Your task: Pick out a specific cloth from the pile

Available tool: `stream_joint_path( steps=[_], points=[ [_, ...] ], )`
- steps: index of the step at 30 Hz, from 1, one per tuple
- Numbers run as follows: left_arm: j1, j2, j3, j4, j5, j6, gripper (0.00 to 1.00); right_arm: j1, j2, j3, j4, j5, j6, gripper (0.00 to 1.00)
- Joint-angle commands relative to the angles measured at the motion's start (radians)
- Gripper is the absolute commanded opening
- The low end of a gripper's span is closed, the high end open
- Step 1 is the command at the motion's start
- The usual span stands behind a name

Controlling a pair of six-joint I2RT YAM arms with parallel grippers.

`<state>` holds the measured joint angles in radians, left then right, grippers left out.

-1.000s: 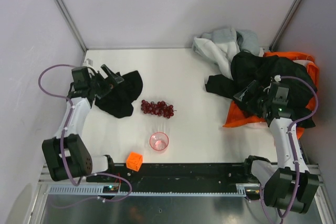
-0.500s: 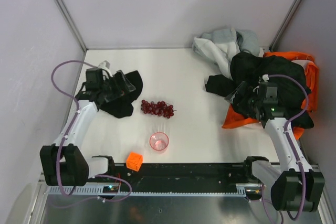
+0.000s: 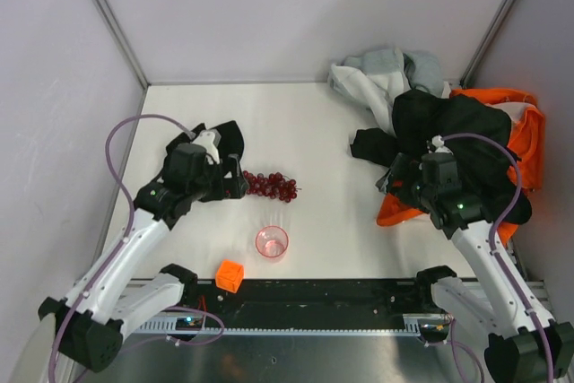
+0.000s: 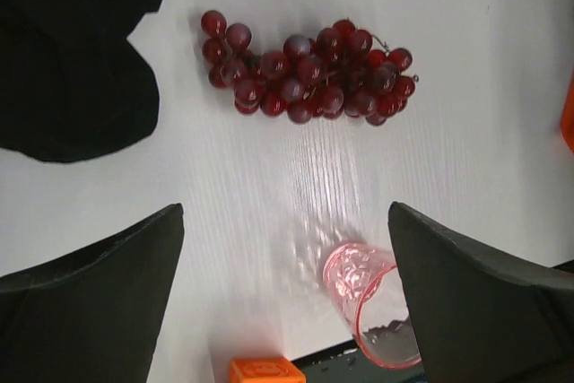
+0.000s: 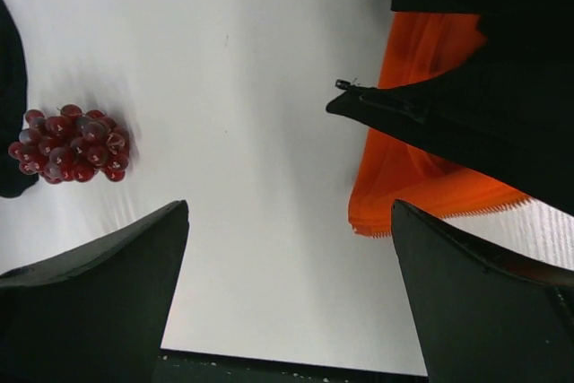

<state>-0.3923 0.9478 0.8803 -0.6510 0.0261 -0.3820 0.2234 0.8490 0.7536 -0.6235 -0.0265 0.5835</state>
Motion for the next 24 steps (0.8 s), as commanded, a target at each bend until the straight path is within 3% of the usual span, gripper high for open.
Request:
stream_joint_path(
  steps=[1, 13, 18, 24],
  points=[
    [-0.022, -0.104, -0.049, -0.052, -0.035, -0.047, 1.00, 0.035, -0.084, 0.006, -0.074, 0.127, -0.018, 0.99],
    [-0.025, -0.158, -0.022, -0.058, -0.055, -0.056, 1.00, 0.042, -0.176, 0.005, -0.136, 0.070, 0.020, 0.99],
    [-0.025, -0.144, 0.005, -0.058, -0.060, -0.042, 1.00, 0.043, -0.114, -0.009, -0.132, 0.043, 0.088, 0.99],
    [-0.026, -0.130, 0.039, -0.058, -0.050, -0.033, 1.00, 0.050, -0.008, -0.064, -0.020, -0.126, 0.116, 0.99]
  ],
)
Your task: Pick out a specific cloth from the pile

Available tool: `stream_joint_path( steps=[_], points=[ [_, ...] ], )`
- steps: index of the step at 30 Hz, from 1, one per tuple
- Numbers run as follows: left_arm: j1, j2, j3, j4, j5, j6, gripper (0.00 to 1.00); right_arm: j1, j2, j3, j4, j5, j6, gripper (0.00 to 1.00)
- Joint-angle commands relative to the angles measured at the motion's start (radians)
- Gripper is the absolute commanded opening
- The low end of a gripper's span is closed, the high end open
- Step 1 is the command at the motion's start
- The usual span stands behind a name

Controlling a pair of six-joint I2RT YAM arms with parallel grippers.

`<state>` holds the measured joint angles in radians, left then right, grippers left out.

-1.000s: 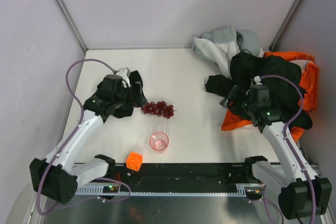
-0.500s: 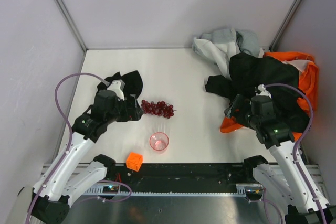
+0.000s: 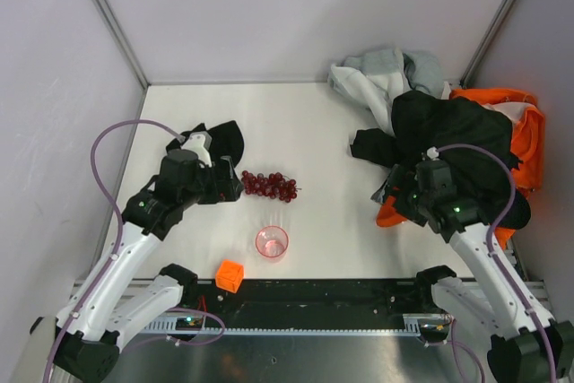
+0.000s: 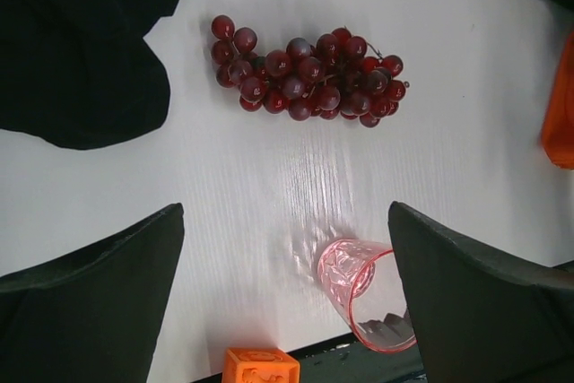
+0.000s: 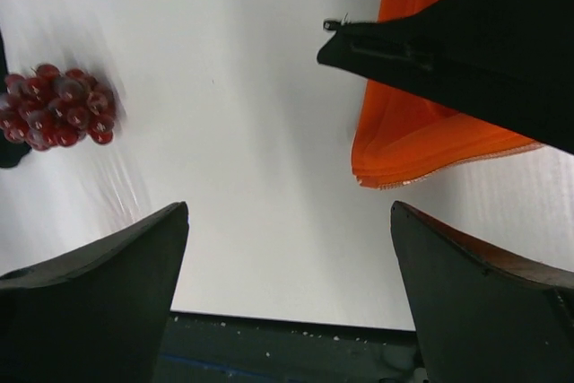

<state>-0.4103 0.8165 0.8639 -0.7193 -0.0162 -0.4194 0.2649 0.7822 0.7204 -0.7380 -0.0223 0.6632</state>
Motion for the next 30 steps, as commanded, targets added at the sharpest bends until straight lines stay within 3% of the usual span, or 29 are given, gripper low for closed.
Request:
stream_joint_path(
  steps=[1, 6, 18, 23, 30],
  points=[
    [-0.007, 0.001, 0.058, 0.010, -0.006, 0.007, 1.00, 0.008, 0.076, -0.036, 0.120, -0.177, 0.037, 0.99],
    [-0.007, 0.000, 0.063, 0.010, 0.000, 0.012, 1.00, 0.022, 0.168, -0.049, 0.242, -0.340, 0.043, 0.99],
    [-0.008, 0.018, 0.064, 0.010, -0.002, 0.021, 1.00, 0.205, 0.258, -0.046, 0.394, -0.445, 0.063, 0.99],
    [-0.007, 0.023, 0.062, 0.010, -0.002, 0.026, 1.00, 0.254, 0.230, -0.045, 0.500, -0.522, 0.074, 0.99],
    [-0.008, 0.031, 0.053, 0.010, -0.006, 0.028, 1.00, 0.278, 0.095, -0.041, 0.522, -0.503, 0.021, 0.99]
  ],
)
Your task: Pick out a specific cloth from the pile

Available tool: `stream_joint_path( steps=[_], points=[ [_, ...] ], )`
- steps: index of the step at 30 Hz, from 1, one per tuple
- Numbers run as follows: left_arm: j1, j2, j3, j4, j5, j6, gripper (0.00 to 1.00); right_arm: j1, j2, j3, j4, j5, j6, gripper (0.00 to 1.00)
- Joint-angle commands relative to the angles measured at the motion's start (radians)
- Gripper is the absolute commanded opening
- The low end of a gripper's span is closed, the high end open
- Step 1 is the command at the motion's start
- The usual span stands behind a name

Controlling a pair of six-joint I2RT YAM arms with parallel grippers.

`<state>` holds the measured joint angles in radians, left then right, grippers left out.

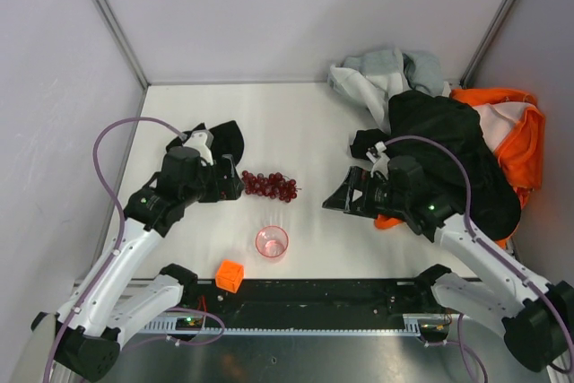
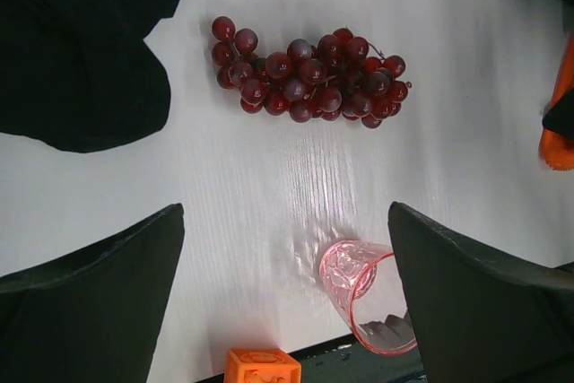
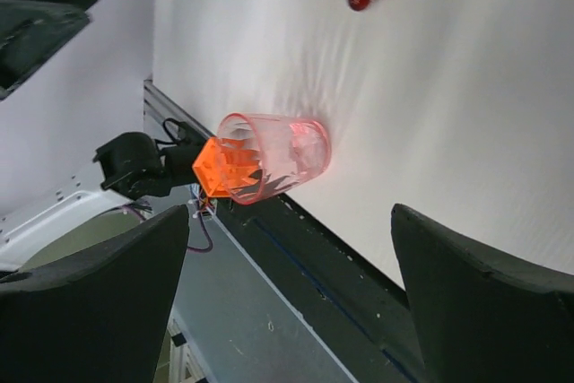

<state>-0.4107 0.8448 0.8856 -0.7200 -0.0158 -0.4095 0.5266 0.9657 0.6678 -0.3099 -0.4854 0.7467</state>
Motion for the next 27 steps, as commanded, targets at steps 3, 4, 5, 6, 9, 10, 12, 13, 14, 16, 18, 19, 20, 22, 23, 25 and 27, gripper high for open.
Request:
stream_joint_path(
  steps=[3, 4, 5, 6, 9, 10, 12, 13, 14, 16, 18, 19, 20, 22, 23, 25, 27],
  points=[
    [-0.007, 0.008, 0.032, 0.011, -0.007, 0.023, 1.00, 0.012, -0.139, 0.012, 0.100, -0.052, -0.093, 0.99],
    [-0.007, 0.010, 0.033, 0.011, -0.007, 0.024, 0.99, 0.005, -0.156, 0.014, 0.093, -0.054, -0.101, 0.99],
    [-0.007, 0.010, 0.033, 0.011, -0.008, 0.025, 1.00, -0.002, -0.174, 0.018, 0.084, -0.048, -0.107, 0.99],
    [-0.007, 0.010, 0.034, 0.011, -0.008, 0.025, 1.00, -0.010, -0.187, 0.025, 0.060, -0.039, -0.112, 0.99],
    [-0.007, 0.013, 0.039, 0.011, -0.016, 0.029, 1.00, -0.034, -0.229, 0.062, -0.042, 0.084, -0.125, 0.99],
    [-0.007, 0.014, 0.042, 0.011, -0.021, 0.030, 1.00, -0.036, -0.238, 0.078, -0.111, 0.159, -0.126, 0.99],
    [-0.007, 0.020, 0.050, 0.011, -0.027, 0.033, 1.00, -0.039, -0.251, 0.121, -0.239, 0.369, -0.120, 0.99],
    [-0.007, 0.024, 0.055, 0.011, -0.030, 0.034, 1.00, -0.041, -0.254, 0.145, -0.310, 0.481, -0.118, 0.99],
    [-0.007, 0.030, 0.060, 0.012, -0.031, 0.036, 1.00, -0.041, -0.256, 0.162, -0.360, 0.594, -0.116, 0.99],
    [-0.007, 0.039, 0.067, 0.013, -0.037, 0.038, 1.00, -0.043, -0.265, 0.195, -0.432, 0.745, -0.112, 0.99],
    [-0.007, 0.048, 0.073, 0.014, -0.043, 0.039, 1.00, -0.048, -0.288, 0.212, -0.465, 0.851, -0.115, 0.99],
    [-0.007, 0.052, 0.075, 0.014, -0.046, 0.040, 1.00, -0.053, -0.298, 0.216, -0.469, 0.887, -0.120, 0.99],
    [-0.007, 0.055, 0.079, 0.014, -0.049, 0.041, 1.00, -0.056, -0.312, 0.218, -0.469, 0.914, -0.126, 0.99],
    [-0.007, 0.060, 0.083, 0.014, -0.058, 0.042, 1.00, -0.069, -0.335, 0.221, -0.464, 0.942, -0.138, 0.99],
    [-0.007, 0.062, 0.086, 0.015, -0.065, 0.043, 1.00, -0.077, -0.343, 0.221, -0.458, 0.946, -0.146, 0.99],
    [-0.007, 0.061, 0.089, 0.017, -0.079, 0.047, 1.00, -0.089, -0.353, 0.222, -0.451, 0.949, -0.157, 0.99],
    [-0.007, 0.061, 0.089, 0.023, -0.090, 0.051, 1.00, -0.101, -0.353, 0.222, -0.448, 0.947, -0.167, 0.99]
  ],
)
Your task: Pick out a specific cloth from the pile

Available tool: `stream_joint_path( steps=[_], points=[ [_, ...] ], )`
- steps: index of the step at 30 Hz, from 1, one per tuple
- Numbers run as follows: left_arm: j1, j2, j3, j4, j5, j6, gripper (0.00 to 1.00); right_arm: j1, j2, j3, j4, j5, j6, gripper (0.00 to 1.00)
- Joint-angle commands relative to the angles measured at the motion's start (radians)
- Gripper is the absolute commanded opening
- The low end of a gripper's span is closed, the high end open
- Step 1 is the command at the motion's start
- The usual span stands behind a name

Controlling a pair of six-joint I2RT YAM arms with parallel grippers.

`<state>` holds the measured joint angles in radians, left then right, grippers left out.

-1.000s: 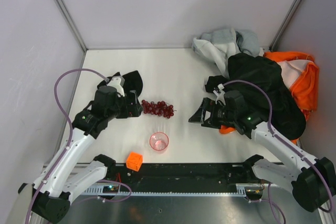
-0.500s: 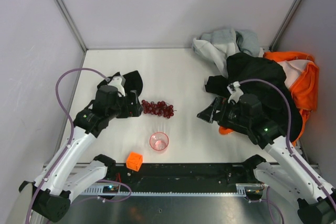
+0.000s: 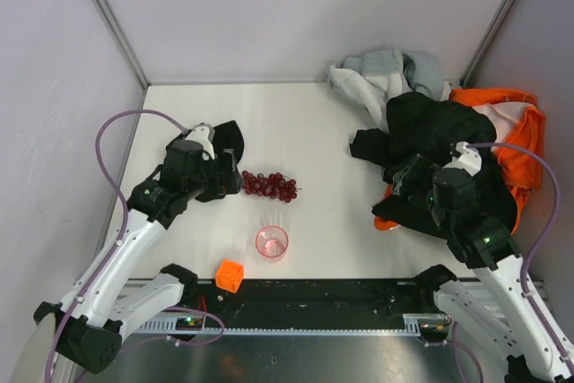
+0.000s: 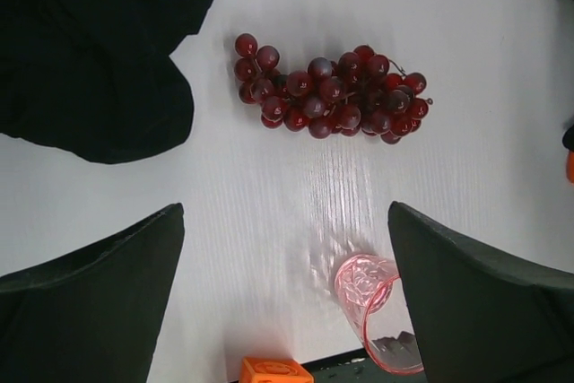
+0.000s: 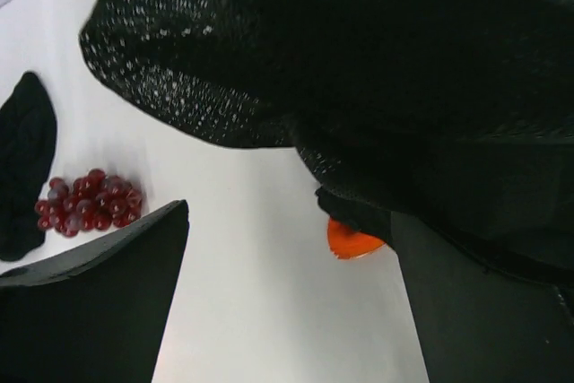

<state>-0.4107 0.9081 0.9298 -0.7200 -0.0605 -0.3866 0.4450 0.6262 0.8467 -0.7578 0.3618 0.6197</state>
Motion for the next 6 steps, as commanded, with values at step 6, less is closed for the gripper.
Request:
stream_joint_path(
  steps=[6],
  points=[
    [-0.007, -0.006, 0.033, 0.055, -0.055, 0.046, 1.00, -0.029, 0.006, 0.043, 0.003, 0.097, -0.047, 0.99]
  ],
)
